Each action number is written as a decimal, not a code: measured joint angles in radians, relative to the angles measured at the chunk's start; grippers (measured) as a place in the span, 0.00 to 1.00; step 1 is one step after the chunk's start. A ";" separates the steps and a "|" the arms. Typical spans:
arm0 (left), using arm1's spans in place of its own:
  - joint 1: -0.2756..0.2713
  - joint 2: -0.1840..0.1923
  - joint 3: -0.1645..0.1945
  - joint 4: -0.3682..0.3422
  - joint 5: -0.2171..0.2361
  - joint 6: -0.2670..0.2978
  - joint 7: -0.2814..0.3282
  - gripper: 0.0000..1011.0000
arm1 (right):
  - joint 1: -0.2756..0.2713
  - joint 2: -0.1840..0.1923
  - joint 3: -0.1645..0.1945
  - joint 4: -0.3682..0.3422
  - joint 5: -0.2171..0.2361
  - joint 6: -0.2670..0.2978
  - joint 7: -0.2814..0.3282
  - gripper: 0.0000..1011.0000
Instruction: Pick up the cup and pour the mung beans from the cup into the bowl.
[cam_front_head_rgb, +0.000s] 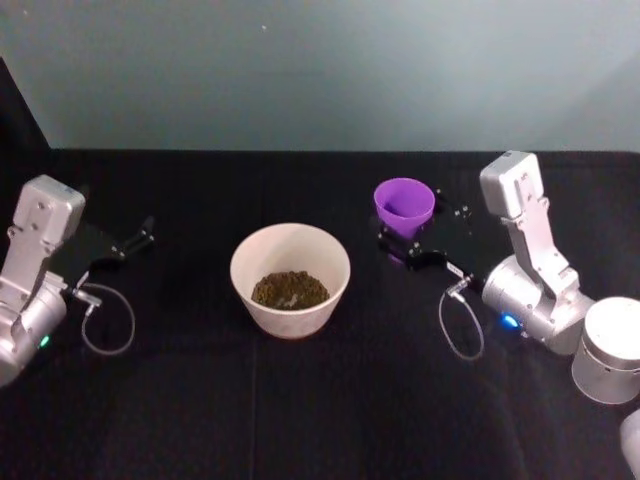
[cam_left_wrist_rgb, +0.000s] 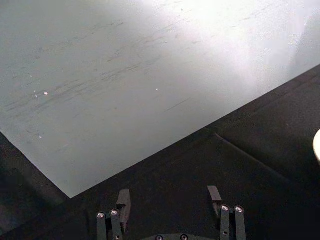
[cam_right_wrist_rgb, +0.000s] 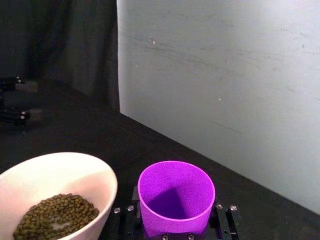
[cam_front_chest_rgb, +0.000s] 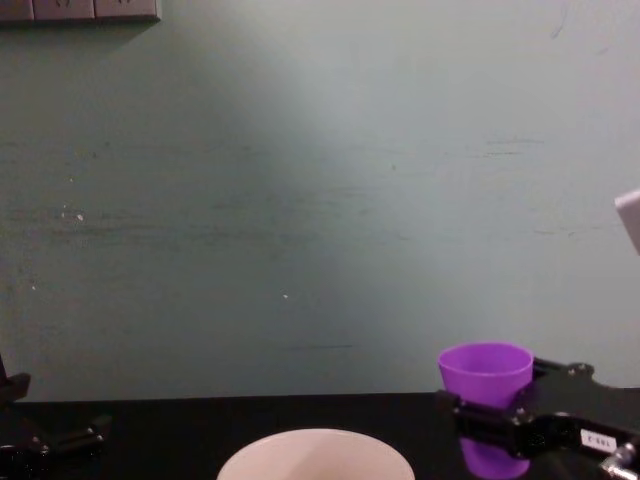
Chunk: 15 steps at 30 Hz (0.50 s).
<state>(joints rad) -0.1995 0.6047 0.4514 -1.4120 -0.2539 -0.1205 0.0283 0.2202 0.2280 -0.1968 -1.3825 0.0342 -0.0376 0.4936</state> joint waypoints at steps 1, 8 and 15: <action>0.000 0.000 0.000 0.000 0.000 0.000 0.000 0.99 | 0.002 -0.001 0.000 0.012 0.008 -0.010 0.003 0.72; 0.000 0.000 0.000 0.000 0.000 0.000 0.000 0.99 | 0.011 -0.002 -0.002 0.065 0.057 -0.071 0.020 0.72; 0.000 0.000 0.000 0.000 0.000 0.000 0.000 0.99 | 0.012 -0.001 -0.003 0.066 0.059 -0.074 0.023 0.72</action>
<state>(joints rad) -0.1995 0.6047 0.4513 -1.4120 -0.2539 -0.1205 0.0283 0.2323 0.2274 -0.1998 -1.3162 0.0936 -0.1119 0.5163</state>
